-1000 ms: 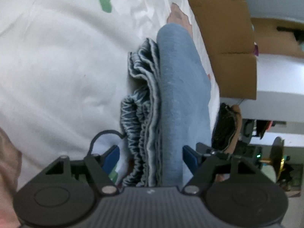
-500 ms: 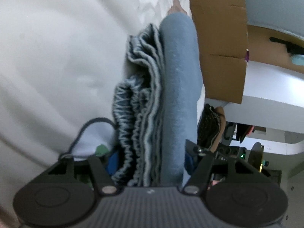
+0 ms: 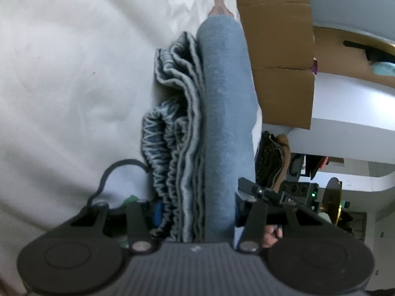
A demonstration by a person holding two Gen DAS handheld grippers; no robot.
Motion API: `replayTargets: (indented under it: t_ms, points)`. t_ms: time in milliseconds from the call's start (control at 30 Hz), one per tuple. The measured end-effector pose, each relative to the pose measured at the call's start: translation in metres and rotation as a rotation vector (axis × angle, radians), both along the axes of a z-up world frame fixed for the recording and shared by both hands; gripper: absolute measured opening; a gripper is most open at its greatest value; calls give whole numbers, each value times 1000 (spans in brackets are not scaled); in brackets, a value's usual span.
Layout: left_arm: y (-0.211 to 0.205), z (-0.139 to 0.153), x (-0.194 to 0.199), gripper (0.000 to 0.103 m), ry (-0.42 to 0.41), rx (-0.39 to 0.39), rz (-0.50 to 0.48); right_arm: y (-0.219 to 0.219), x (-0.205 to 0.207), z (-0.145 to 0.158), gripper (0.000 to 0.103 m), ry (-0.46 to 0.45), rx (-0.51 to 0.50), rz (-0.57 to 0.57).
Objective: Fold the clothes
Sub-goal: 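Hold the denim stack with both grippers and lift it off the sheet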
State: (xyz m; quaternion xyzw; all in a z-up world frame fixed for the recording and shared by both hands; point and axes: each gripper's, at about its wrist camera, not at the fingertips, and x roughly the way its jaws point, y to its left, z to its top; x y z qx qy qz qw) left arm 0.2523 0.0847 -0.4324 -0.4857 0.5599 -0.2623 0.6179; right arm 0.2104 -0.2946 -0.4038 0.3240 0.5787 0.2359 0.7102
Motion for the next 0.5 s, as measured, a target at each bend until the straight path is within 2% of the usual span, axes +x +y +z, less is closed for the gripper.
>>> replayTargets:
  t_ms: [333,500]
  points:
    - [-1,8,1,54,4,33,-3,-7,3,-26,53,39,141,-12]
    - [1,8,0,54,3,40,2,-4,11,-30,53,50,165,-10]
